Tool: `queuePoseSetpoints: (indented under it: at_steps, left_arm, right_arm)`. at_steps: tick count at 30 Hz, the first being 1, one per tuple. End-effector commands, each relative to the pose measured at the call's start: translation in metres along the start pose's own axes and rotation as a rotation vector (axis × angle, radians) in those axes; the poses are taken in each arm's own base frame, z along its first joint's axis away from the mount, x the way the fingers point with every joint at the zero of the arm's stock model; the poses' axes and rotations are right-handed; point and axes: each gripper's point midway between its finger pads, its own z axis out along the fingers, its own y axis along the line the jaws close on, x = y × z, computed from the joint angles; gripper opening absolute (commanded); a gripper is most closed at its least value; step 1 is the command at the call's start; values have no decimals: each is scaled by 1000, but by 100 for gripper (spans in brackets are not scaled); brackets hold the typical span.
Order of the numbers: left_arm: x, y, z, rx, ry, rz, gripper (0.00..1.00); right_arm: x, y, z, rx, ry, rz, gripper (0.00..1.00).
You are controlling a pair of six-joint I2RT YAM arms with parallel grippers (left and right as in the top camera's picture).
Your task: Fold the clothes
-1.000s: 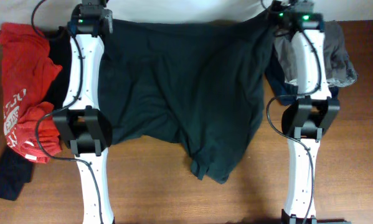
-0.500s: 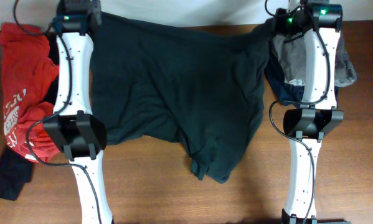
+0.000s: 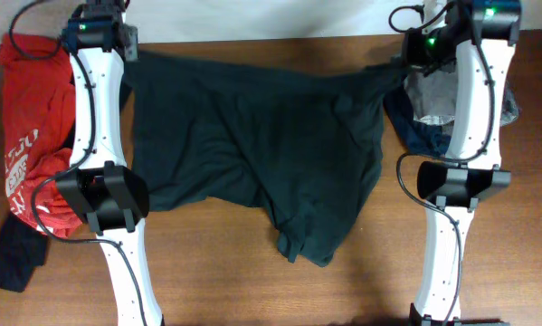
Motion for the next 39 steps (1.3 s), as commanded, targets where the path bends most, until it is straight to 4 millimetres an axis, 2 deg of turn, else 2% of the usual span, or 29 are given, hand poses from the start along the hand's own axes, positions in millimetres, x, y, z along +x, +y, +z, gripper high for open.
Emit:
queuePoseSetpoints:
  at_steps: [1, 7, 11, 13, 15, 18, 21, 24, 29, 36, 38, 39]
  left_arm:
    - [5, 14, -23, -7, 22, 21, 1]
    - [25, 7, -25, 30, 98, 52, 1]
    - [28, 0, -25, 71, 109, 54, 1]
    - [29, -1, -25, 77, 110, 54, 1]
    - [28, -1, -25, 79, 110, 54, 1]
    - [29, -1, -25, 79, 111, 54, 1]
    - [29, 0, -25, 78, 111, 52, 1]
    - [30, 3, -24, 76, 115, 49, 1]
    - [35, 8, -23, 75, 134, 45, 1]
    - [36, 11, -21, 74, 137, 39, 1]
    - [36, 11, -21, 74, 137, 39, 1]
    - [37, 11, -21, 77, 137, 39, 1]
  right_arm:
    - [-5, 15, -29, -34, -61, -11, 4]
    - [0, 15, -20, -42, -22, -2, 4]
    - [-2, 6, -29, 33, -45, -10, 4]
    - [-4, 6, -40, 76, -69, -23, 4]
    - [-5, 16, -58, 123, -110, -55, 4]
    - [-5, 31, -69, 132, -133, -87, 4]
    - [-2, 47, -69, 123, -134, -117, 4]
    - [2, 54, -62, 118, -110, -130, 4]
    - [14, 45, -53, 153, -37, -117, 4]
    - [30, 41, -67, 184, 2, -113, 4]
    - [38, 34, -67, 214, 33, -108, 4]
    - [48, 28, -59, 232, 85, -104, 4]
